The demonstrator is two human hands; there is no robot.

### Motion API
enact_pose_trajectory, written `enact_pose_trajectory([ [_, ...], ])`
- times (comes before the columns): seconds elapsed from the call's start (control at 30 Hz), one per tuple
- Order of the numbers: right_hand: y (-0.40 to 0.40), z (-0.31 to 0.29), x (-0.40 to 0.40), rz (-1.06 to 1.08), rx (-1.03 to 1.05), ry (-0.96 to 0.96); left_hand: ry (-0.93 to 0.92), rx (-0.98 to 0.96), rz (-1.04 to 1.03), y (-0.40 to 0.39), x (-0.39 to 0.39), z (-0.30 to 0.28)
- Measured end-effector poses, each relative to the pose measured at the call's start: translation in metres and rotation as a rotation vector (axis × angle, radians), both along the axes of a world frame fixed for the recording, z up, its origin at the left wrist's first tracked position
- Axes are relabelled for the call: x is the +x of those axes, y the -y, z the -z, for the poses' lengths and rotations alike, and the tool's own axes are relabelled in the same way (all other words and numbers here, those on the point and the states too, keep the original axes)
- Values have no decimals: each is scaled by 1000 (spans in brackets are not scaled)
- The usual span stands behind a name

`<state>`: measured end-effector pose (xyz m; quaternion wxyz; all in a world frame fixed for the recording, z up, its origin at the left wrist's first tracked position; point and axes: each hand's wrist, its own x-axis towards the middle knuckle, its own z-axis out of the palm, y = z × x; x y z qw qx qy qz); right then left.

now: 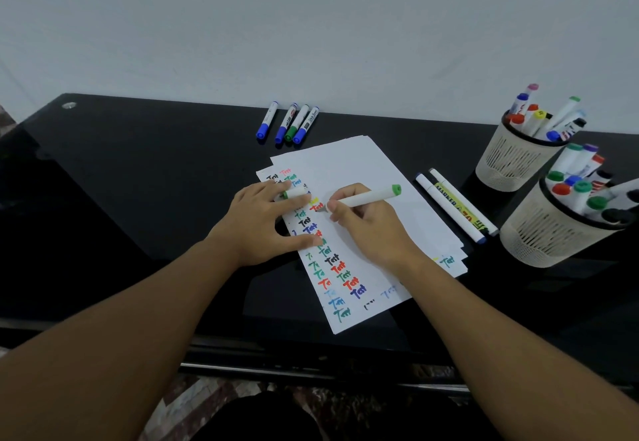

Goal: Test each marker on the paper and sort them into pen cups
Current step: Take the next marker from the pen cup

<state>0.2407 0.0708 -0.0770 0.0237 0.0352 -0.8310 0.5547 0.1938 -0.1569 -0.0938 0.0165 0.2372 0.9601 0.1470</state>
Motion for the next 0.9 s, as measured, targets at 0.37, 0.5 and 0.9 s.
enact_pose_trajectory([
  [0.37, 0, 5, -3, -16, 92, -14, -6, 8, -5, 1, -1, 3],
  [0.5, 0, 4, -3, -28, 102, -14, -2, 2, -4, 0, 0, 1],
  [0.9, 0, 3, -1, -9, 126, -19, 0, 6, -2, 1, -3, 3],
])
